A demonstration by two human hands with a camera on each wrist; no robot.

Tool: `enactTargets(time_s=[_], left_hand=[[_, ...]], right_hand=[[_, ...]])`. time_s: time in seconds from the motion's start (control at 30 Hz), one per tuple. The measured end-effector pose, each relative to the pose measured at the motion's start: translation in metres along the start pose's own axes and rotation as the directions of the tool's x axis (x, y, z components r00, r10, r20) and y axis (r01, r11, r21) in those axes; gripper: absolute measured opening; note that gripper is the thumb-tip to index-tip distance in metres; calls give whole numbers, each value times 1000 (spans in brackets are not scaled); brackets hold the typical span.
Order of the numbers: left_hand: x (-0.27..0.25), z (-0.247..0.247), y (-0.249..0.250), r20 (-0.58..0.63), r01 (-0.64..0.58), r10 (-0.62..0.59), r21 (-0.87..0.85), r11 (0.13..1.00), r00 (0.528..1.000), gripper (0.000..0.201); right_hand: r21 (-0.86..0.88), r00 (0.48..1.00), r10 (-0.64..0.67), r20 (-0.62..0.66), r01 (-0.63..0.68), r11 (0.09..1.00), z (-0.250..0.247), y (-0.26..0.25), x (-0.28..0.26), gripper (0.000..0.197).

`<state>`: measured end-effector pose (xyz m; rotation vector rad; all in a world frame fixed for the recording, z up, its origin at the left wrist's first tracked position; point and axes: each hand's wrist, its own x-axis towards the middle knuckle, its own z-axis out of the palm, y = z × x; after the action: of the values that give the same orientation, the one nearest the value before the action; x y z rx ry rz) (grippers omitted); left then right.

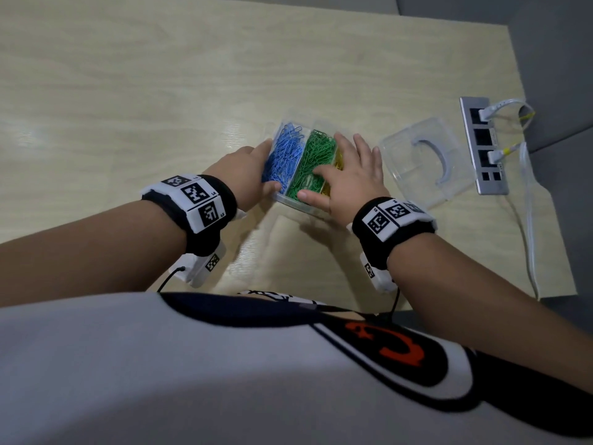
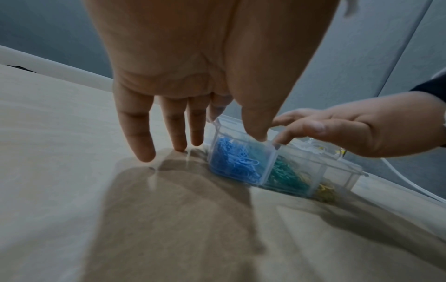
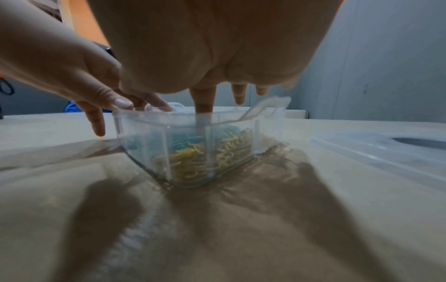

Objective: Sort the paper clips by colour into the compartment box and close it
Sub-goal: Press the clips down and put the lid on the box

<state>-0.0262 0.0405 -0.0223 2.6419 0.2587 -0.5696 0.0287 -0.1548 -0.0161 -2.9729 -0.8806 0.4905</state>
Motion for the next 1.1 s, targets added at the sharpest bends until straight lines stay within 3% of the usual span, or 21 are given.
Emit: enactTargets(time_s=[0.13, 0.23, 0.33, 0.5, 0.57, 0.67, 0.8, 0.93, 1.1], left_hand=[[0, 0, 0, 2, 2, -2, 9, 1000, 1000, 74], [1, -1, 0, 4, 1, -2, 20, 1000, 1000, 76], [2, -1, -1, -2, -2, 2, 23, 1000, 1000, 77], [3, 1, -1, -7, 4, -3, 27, 1000, 1000, 79], [3, 1, -1, -9, 7, -7, 24, 1000, 1000, 79], [3, 0, 0, -16, 2, -1, 23, 1000, 1000, 76], [3, 0, -1, -12, -1, 1, 32, 999, 1000, 76], [3, -1, 0, -11, -4, 4, 39, 999, 1000, 75], [4, 0, 1, -7, 0, 0, 55, 999, 1000, 72]], right_hand=[[153, 977, 144, -158, -120, 981, -3, 10, -3, 70], [121, 970, 240, -21, -236, 964, -2, 22, -5, 74], [107, 981, 191, 33, -193, 975, 2, 27, -8, 67], [182, 979, 61, -196, -25, 983, 0, 16, -15, 60], [109, 990, -32, -134, 47, 993, -1, 7, -15, 67], [-46, 999, -38, 36, 39, 998, 4, -5, -12, 75], [-32, 994, -88, 61, 90, 995, 5, -11, -11, 66], [87, 999, 31, -36, -28, 996, 3, -5, -10, 73], [101, 997, 79, -10, -78, 992, -4, 10, -8, 77]])
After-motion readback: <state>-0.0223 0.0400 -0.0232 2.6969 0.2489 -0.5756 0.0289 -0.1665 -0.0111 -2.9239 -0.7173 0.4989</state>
